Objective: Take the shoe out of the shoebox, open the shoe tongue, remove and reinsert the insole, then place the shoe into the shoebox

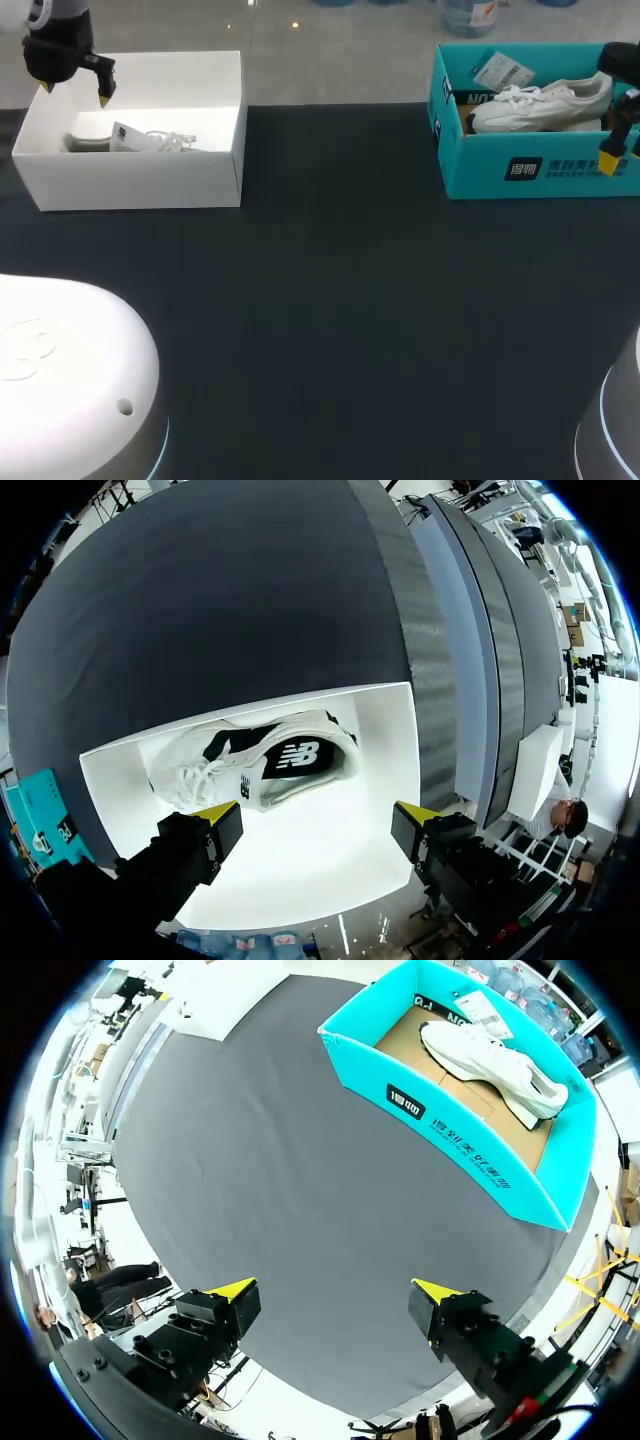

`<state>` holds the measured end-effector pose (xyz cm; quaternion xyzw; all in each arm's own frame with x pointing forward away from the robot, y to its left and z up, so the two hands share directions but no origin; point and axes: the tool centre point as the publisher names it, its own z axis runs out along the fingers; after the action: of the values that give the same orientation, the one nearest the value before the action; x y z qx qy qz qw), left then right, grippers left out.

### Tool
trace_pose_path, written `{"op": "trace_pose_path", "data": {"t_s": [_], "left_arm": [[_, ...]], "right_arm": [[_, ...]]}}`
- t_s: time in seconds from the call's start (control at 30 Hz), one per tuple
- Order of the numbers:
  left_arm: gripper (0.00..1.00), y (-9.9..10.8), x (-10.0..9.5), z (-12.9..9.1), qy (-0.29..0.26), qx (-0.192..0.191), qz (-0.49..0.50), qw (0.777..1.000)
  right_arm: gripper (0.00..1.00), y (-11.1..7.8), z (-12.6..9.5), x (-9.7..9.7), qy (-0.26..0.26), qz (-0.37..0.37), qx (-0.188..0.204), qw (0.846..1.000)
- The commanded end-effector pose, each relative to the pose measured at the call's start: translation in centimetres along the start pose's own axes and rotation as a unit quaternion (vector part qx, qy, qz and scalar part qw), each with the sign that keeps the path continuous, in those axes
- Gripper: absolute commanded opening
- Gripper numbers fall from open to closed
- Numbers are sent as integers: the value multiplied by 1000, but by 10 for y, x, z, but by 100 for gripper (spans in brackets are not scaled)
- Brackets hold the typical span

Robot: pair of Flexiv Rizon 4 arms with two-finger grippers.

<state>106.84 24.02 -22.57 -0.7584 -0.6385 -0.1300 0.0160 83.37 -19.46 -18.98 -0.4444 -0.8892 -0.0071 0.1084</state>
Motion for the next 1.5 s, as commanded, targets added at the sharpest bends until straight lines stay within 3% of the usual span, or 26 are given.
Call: {"op": "trace_pose_path", "data": {"t_s": [0.03, 0.3, 0.5, 0.8, 1.07, 1.27, 1.5], "left_arm": [[100, -1, 0, -1, 1, -1, 0, 1000], [100, -1, 0, -1, 1, -1, 0, 1000], [100, -1, 0, -1, 1, -1, 0, 1000], [100, -1, 0, -1, 1, -1, 0, 1000], [100, -1, 0, -1, 1, -1, 0, 1000], [100, -1, 0, -1, 1, -1, 0, 1000], [100, -1, 0, -1, 1, -1, 0, 1000]], "right_arm": [[100, 1, 0, 0, 0, 0, 1, 1000], [100, 1, 0, 0, 0, 0, 1, 1000], [100, 27, 2, -38, -59, 56, 43, 996], [100, 34, 6, -89, -66, 103, -6, 992], [100, 39, -1, -129, -80, 195, -72, 975], [100, 65, -8, -155, -105, 242, -82, 961], [100, 105, -6, -182, -108, 259, -66, 958]]}}
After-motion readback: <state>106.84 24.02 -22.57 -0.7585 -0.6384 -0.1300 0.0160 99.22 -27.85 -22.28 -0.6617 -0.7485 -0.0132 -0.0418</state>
